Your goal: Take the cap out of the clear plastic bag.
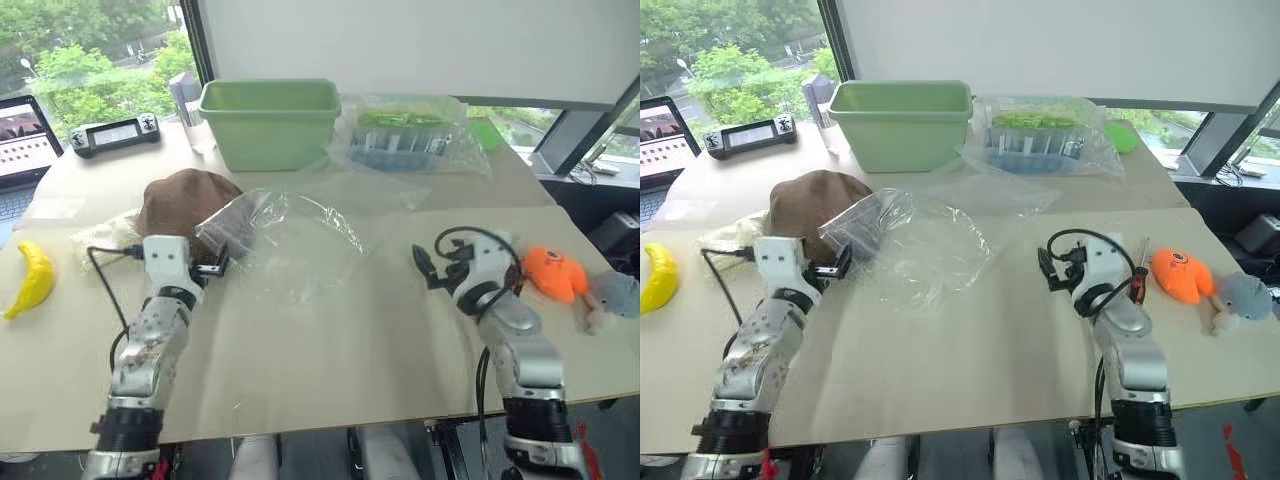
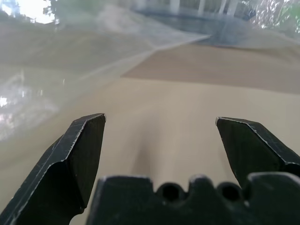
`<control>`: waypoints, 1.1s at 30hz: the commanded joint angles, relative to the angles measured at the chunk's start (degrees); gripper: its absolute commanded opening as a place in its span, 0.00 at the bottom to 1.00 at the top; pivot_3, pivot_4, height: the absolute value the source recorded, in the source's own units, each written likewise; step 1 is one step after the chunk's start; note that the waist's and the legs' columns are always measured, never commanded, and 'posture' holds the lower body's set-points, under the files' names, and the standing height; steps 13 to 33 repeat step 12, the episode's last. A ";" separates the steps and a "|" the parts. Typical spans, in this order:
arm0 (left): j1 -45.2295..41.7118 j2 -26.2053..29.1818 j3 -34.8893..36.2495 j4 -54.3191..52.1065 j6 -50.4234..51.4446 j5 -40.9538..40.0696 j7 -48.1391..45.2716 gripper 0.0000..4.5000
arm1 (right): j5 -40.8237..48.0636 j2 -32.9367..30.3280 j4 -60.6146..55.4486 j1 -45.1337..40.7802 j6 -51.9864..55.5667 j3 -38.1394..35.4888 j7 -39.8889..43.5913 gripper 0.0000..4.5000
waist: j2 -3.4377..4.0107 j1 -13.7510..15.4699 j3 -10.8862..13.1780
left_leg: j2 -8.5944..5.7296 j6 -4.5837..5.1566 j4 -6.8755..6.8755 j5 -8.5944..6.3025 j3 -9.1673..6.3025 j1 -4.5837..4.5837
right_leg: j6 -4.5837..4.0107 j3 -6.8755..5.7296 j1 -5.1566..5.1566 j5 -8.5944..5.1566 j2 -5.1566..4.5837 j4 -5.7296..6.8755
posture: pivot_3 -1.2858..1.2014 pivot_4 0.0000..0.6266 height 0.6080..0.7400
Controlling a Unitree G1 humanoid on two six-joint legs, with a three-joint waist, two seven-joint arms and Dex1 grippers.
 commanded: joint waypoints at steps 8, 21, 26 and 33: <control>3.62 -5.64 1.63 0.98 -7.49 4.83 -1.96 1.00 | -7.00 0.99 7.36 2.67 -11.34 0.67 -4.44 1.00 | 0.00 0.06 -0.01 | -0.01 0.00 0.19 0.00 0.02 0.04 | -0.17 0.02 0.15 -0.09 -0.02 -0.02 | 0.52 0.24 0.98; 3.46 -6.10 1.82 2.03 -6.91 5.19 -3.58 1.00 | -8.27 1.32 8.37 2.52 -12.77 1.12 -5.15 1.00 | 0.00 0.05 -0.01 | 0.00 0.01 0.17 0.00 0.00 0.03 | -0.05 0.01 0.14 -0.01 0.00 -0.01 | 0.52 0.24 0.98; 3.46 -6.10 1.82 2.03 -6.91 5.19 -3.58 1.00 | -8.27 1.32 8.37 2.52 -12.77 1.12 -5.15 1.00 | 0.00 0.05 -0.01 | 0.00 0.01 0.17 0.00 0.00 0.03 | -0.05 0.01 0.14 -0.01 0.00 -0.01 | 0.52 0.24 0.98; 3.46 -6.10 1.82 2.03 -6.91 5.19 -3.58 1.00 | -8.27 1.32 8.37 2.52 -12.77 1.12 -5.15 1.00 | 0.00 0.05 -0.01 | 0.00 0.01 0.17 0.00 0.00 0.03 | -0.05 0.01 0.14 -0.01 0.00 -0.01 | 0.52 0.24 0.98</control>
